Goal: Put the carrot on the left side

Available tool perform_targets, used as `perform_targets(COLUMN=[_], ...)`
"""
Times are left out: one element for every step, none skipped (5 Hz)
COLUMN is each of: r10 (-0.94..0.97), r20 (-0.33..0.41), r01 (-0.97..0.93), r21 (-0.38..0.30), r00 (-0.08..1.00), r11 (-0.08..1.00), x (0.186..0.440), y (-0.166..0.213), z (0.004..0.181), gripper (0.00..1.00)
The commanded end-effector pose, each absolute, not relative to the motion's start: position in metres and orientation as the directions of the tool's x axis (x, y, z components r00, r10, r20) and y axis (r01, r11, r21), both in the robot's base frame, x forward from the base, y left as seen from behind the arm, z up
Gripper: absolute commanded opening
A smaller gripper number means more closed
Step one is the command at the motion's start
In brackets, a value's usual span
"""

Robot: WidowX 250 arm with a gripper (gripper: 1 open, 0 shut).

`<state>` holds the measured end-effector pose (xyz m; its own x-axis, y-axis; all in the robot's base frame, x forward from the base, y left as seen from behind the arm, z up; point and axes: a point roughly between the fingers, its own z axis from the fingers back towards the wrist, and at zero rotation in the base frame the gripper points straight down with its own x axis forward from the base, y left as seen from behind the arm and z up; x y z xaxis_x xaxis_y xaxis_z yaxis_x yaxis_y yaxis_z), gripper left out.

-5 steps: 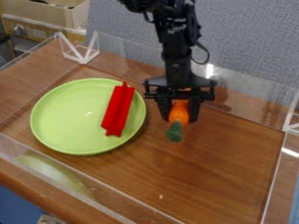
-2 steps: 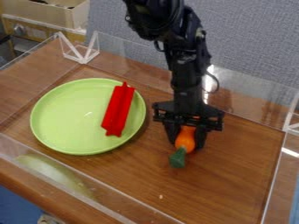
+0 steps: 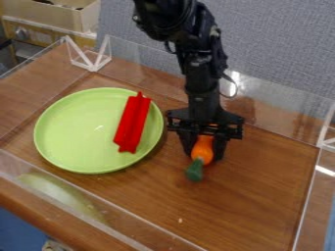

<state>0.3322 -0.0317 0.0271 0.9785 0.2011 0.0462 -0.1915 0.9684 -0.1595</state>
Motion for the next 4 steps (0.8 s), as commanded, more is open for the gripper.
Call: perform_targets(r10=[0.235,0.258,0.288,0.367], r20=[0.101,0.129,0.161,0.211], r01=[-0.216,-0.233,-0.255,-0.324], r21=[-0.170,-0.182,-0.196,-0.210], r00=[0.967,0.958,0.944,0.906], r11=[0.962,0.955,0.947,0.922], x=[0.344,0.347,0.341,0.337], y=[-0.025,-0.025,-0.021,0.004], z=[0.050,0.065,0.089,0.124], gripper=[0.00,0.00,0.00,0.00])
